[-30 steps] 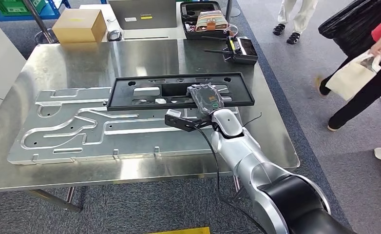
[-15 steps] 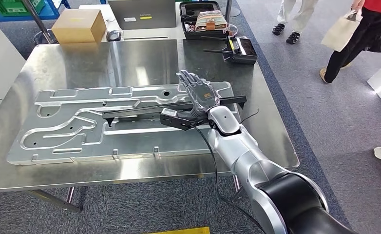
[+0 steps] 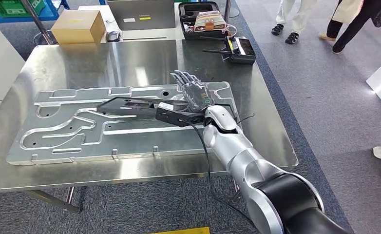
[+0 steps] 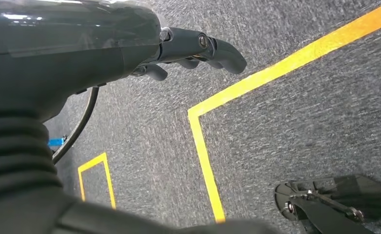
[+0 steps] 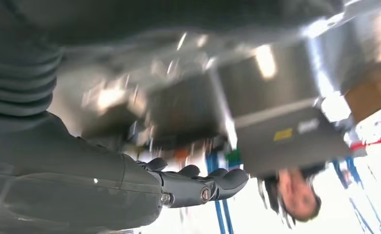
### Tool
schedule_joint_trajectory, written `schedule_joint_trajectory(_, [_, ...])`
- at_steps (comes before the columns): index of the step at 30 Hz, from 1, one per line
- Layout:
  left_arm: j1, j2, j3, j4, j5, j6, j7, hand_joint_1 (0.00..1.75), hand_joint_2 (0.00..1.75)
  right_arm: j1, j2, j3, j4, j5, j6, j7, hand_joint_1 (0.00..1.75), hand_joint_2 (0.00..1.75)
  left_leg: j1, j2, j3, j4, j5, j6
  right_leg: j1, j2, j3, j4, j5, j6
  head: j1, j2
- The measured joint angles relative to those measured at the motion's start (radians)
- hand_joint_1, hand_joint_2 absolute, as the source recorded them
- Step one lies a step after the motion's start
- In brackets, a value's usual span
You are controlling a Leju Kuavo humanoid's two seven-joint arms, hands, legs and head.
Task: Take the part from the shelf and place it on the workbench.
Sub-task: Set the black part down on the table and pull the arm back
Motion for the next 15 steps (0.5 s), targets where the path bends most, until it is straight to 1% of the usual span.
schedule_joint_trajectory(1, [0.0, 0.0, 0.0, 0.0, -0.001, -0.002, 0.003, 0.0, 0.0, -0.001, 0.006, -0.023, 0.0, -0.048, 0.049, -0.006, 0.0, 0.0, 0.0, 0.0, 0.0, 0.0, 0.0, 0.0, 0.0, 0.0, 0.0, 0.0, 0.0, 0.0, 0.0, 0.0])
schedule_joint_trajectory(4, [0.0, 0.0, 0.0, 0.0, -0.008, -0.007, 0.011, 0.0, 0.0, -0.009, 0.019, -0.108, 0.0, -0.222, 0.238, -0.001, 0.0, 1.31, 0.0, -0.001, 0.0, 0.0, 0.002, -0.001, 0.0, -0.001, -0.001, 0.0, 0.002, 0.0, 0.0, 0.0])
schedule_joint_trajectory(5, [0.0, 0.0, 0.0, 0.0, -0.012, -0.008, 0.011, 0.0, 0.0, -0.012, 0.023, -0.142, 0.0, -0.286, 0.288, 0.001, 0.0, 1.75, 0.0, -0.001, 0.0, 0.0, 0.002, -0.001, 0.0, -0.001, -0.001, 0.0, 0.002, 0.0, 0.0, 0.0])
schedule_joint_trajectory(6, [-0.001, 0.0, 0.0, 0.0, -0.017, -0.008, 0.012, 0.0, 0.0, -0.016, 0.025, -0.18, -0.001, -0.348, 0.315, 0.001, 0.0, 1.75, 0.0, -0.001, 0.0, 0.0, 0.002, -0.001, 0.0, -0.001, -0.001, 0.0, 0.003, -0.001, 0.0, 0.0])
schedule_joint_trajectory(7, [-0.001, 0.0, 0.0, 0.0, -0.022, -0.007, 0.012, 0.0, 0.0, -0.02, 0.027, -0.22, -0.002, -0.407, 0.31, -0.001, 0.0, 1.75, 0.0, -0.001, 0.0, 0.0, 0.003, -0.001, 0.0, -0.001, -0.002, 0.0, 0.003, -0.001, 0.0, 0.0])
schedule_joint_trajectory(8, [-0.001, 0.0, -0.001, 0.0, -0.027, -0.006, 0.013, 0.0, 0.0, -0.025, 0.026, -0.258, -0.004, -0.447, 0.278, 0.001, 0.0, 1.75, 0.0, -0.001, 0.0, 0.0, 0.003, -0.001, 0.0, -0.001, -0.002, 0.0, 0.003, -0.001, 0.0, 0.0])
schedule_joint_trajectory(9, [-0.001, 0.0, -0.001, 0.0, -0.033, -0.005, 0.015, 0.0, 0.0, -0.031, 0.023, -0.291, -0.005, -0.456, 0.214, 0.015, 0.0, 1.75, 0.0, -0.001, -0.001, 0.0, 0.003, -0.002, 0.0, -0.001, -0.002, 0.0, 0.003, -0.001, 0.0, 0.0])
schedule_joint_trajectory(10, [-0.001, 0.0, -0.002, 0.0, -0.038, -0.004, 0.017, 0.0, 0.0, -0.036, 0.017, -0.309, -0.006, -0.423, 0.132, 0.046, 0.0, 1.75, 0.0, -0.001, -0.001, 0.0, 0.003, -0.002, 0.0, -0.001, -0.002, 0.0, 0.003, 0.0, 0.0, 0.0])
schedule_joint_trajectory(11, [-0.001, 0.0, -0.003, 0.0, -0.041, -0.004, 0.02, 0.0, 0.0, -0.041, 0.007, -0.31, -0.006, -0.355, 0.058, 0.087, 0.0, 1.75, -0.001, -0.001, -0.001, 0.0, 0.003, -0.002, 0.0, -0.001, -0.002, 0.0, 0.003, 0.0, 0.0, 0.0])
schedule_joint_trajectory(12, [0.0, 0.0, -0.004, 0.0, -0.044, -0.005, 0.023, 0.0, 0.0, -0.044, -0.005, -0.299, -0.006, -0.274, 0.004, 0.131, 0.0, 1.75, -0.001, -0.001, -0.002, 0.0, 0.003, -0.002, 0.0, 0.0, -0.002, 0.0, 0.003, 0.0, 0.0, 0.0])
schedule_joint_trajectory(13, [-0.001, 0.0, -0.004, 0.0, -0.045, -0.005, 0.025, 0.0, 0.0, -0.046, -0.015, -0.283, -0.006, -0.207, -0.014, 0.162, 0.0, 1.75, -0.001, 0.001, -0.002, 0.0, 0.003, -0.001, -0.001, 0.0, -0.002, 0.0, 0.004, 0.0, 0.0, 0.0])
schedule_joint_trajectory(14, [-0.001, 0.0, -0.004, 0.0, -0.045, -0.006, 0.026, 0.0, 0.0, -0.047, -0.024, -0.271, -0.005, -0.17, -0.007, 0.176, 0.0, 1.75, -0.001, 0.002, -0.002, 0.0, 0.002, -0.001, -0.001, 0.001, -0.003, 0.0, 0.004, 0.0, 0.0, 0.0])
schedule_joint_trajectory(15, [-0.003, 0.0, -0.004, 0.0, -0.045, -0.006, 0.027, 0.0, 0.0, -0.047, -0.03, -0.265, -0.005, -0.164, 0.01, 0.172, 0.0, 1.75, -0.001, 0.003, -0.002, 0.0, 0.002, -0.001, -0.002, 0.002, -0.003, 0.0, 0.004, 0.0, 0.0, 0.0])
